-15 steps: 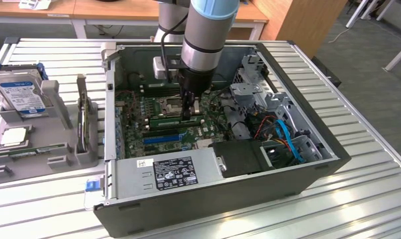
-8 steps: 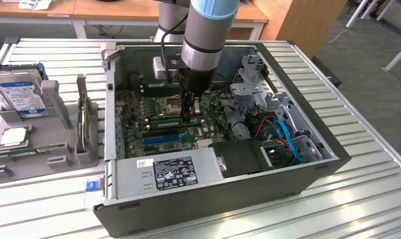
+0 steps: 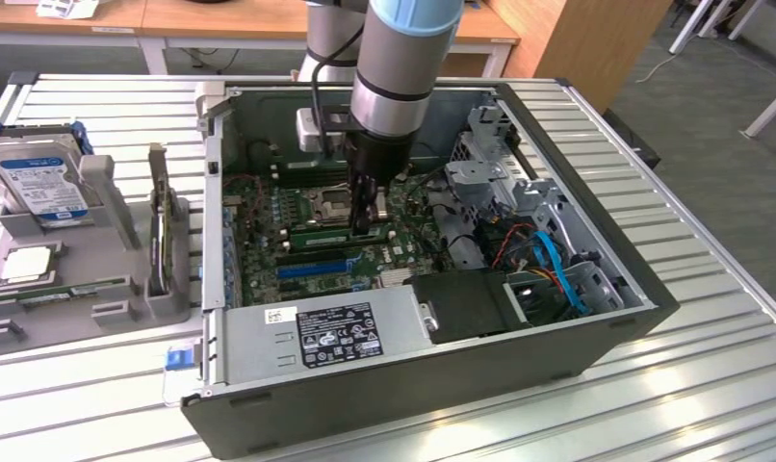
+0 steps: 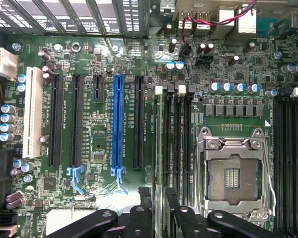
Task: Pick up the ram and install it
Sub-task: 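Insert the ram into the slot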
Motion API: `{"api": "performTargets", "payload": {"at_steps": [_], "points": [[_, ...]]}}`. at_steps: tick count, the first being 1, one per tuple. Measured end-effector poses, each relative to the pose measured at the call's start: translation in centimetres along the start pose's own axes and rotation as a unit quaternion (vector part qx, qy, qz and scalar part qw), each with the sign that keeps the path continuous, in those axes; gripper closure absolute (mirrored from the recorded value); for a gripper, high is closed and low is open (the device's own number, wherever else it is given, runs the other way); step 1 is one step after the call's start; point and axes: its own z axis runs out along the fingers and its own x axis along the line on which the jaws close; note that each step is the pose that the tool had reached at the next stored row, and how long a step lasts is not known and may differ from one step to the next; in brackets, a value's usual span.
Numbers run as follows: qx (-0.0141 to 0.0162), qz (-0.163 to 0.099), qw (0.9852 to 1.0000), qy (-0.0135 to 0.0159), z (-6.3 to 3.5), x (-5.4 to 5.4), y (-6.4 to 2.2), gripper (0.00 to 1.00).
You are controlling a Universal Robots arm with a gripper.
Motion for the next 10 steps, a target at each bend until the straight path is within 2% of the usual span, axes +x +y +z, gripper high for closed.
{"api": "performTargets", "payload": {"at_steps": [10], "points": [[0.0,0.0,1.0,0.0,-2.25,-0.1,0.11,0.75]]}}
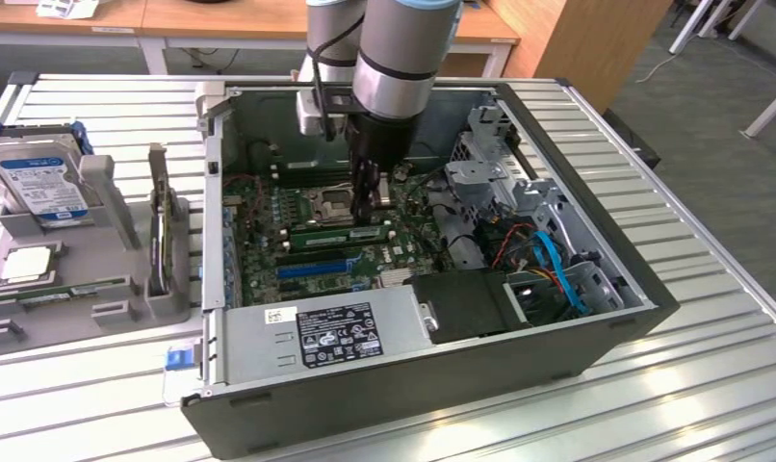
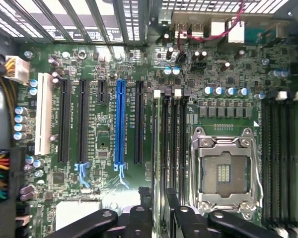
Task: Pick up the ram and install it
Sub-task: 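Insert the ram into the slot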
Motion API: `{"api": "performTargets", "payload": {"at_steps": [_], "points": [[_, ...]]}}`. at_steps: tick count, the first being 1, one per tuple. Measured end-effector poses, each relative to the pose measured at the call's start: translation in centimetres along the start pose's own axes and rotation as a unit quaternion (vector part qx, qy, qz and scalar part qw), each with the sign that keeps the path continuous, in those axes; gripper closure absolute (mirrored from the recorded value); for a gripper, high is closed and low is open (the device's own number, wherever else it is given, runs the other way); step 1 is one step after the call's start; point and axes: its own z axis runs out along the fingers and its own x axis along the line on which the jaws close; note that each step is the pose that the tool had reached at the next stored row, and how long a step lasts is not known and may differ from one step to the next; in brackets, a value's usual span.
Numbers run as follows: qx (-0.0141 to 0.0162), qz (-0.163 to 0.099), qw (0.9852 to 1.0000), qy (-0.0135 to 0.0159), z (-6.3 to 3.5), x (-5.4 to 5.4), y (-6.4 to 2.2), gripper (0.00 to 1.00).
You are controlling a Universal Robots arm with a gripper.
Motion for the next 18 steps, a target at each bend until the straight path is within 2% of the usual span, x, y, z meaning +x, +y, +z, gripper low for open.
{"api": "performTargets", "payload": {"at_steps": [18], "points": [[0.0,0.0,1.0,0.0001,-4.97,-0.1,0.27,0.75]]}}
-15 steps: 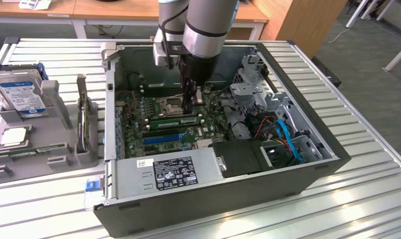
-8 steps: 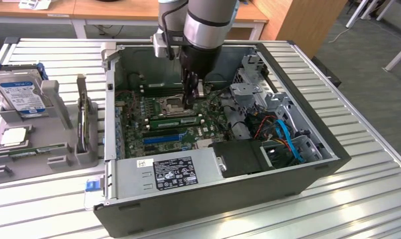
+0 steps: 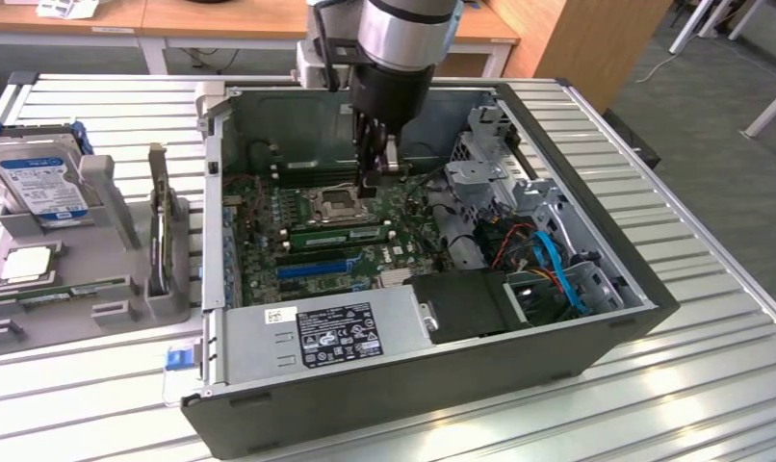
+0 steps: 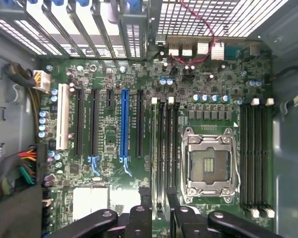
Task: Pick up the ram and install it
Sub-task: 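Insert the ram into the slot, then press down the ram until it locks into place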
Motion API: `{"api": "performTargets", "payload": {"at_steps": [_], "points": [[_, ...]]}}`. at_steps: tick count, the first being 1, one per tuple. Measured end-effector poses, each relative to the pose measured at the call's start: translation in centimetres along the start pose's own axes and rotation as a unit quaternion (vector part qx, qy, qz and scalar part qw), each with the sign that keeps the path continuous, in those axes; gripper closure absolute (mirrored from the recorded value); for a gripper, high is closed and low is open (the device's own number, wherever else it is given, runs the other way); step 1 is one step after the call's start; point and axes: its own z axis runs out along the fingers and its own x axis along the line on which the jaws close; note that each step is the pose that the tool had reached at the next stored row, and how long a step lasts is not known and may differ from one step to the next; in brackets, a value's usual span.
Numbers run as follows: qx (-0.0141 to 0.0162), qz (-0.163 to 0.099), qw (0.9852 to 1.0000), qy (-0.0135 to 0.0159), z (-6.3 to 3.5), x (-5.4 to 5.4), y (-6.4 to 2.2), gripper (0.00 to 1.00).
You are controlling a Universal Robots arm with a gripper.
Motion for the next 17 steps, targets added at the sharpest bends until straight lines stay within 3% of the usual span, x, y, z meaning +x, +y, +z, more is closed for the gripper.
{"api": "performTargets", "payload": {"at_steps": [4,6,8,17], "points": [[0.0,0.0,1.0,-0.0001,-0.94,0.0,0.05,0.75],[0.0,0.0,1.0,0.0,-2.72,-0.1,0.15,0.75],[0.0001,0.0,1.0,-0.0002,-3.58,-0.1,0.2,0.75],[0.0,0.0,1.0,0.0,-3.59,-0.1,0.2,0.75]]}}
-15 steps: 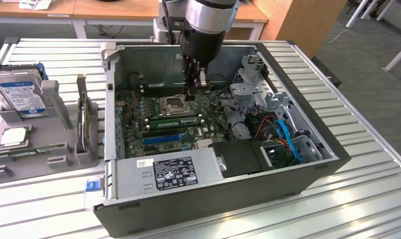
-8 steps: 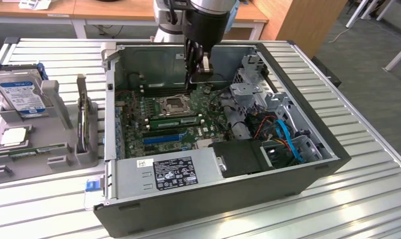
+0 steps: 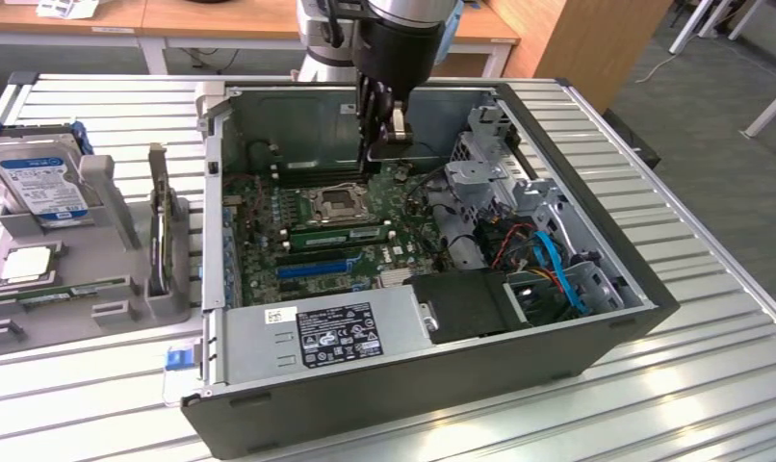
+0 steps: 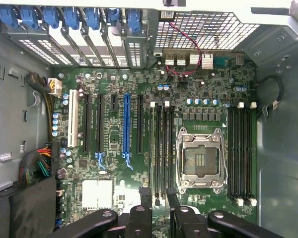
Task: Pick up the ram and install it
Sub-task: 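Press down the ram until it locks into place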
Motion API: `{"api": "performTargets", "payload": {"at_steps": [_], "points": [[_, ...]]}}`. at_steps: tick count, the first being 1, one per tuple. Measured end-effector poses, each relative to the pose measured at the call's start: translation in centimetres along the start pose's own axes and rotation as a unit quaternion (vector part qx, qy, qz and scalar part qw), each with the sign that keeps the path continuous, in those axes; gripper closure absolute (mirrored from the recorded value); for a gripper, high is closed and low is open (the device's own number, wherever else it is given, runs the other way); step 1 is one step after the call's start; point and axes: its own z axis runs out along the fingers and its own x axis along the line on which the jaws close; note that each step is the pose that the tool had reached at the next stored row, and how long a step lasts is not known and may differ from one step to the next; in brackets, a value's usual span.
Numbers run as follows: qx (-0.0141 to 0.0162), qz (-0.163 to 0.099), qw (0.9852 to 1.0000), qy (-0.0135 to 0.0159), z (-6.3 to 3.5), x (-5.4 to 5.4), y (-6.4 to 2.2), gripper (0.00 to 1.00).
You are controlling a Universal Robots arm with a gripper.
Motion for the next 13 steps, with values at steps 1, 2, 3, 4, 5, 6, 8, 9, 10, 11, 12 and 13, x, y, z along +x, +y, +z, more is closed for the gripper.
{"api": "performTargets", "payload": {"at_steps": [1,2,3,4,5,6,8,9,10,11,12,13], "points": [[0.0,0.0,1.0,0.0,0.0,0.0,0.0,0.75],[0.0,0.0,1.0,0.0,0.0,0.0,0.0,0.75],[0.0,0.0,1.0,0.0,0.0,0.0,0.0,0.75],[0.0,0.0,1.0,0.0,0.0,0.0,0.0,0.75],[0.0,0.0,1.0,0.0,0.0,0.0,0.0,0.76],[0.0,0.0,1.0,0.0,0.0,0.0,0.0,0.76],[0.0,0.0,1.0,0.0,0.0,0.0,0.0,0.83],[0.0,0.0,1.0,0.0,0.0,0.0,0.0,0.89],[0.0,0.0,1.0,0.0,0.0,0.0,0.0,0.9],[0.0,0.0,1.0,0.0,0.0,0.0,0.0,0.9],[0.0,0.0,1.0,0.0,0.0,0.0,0.0,0.9],[0.0,0.0,1.0,0.0,0.0,0.0,0.0,0.9]]}}
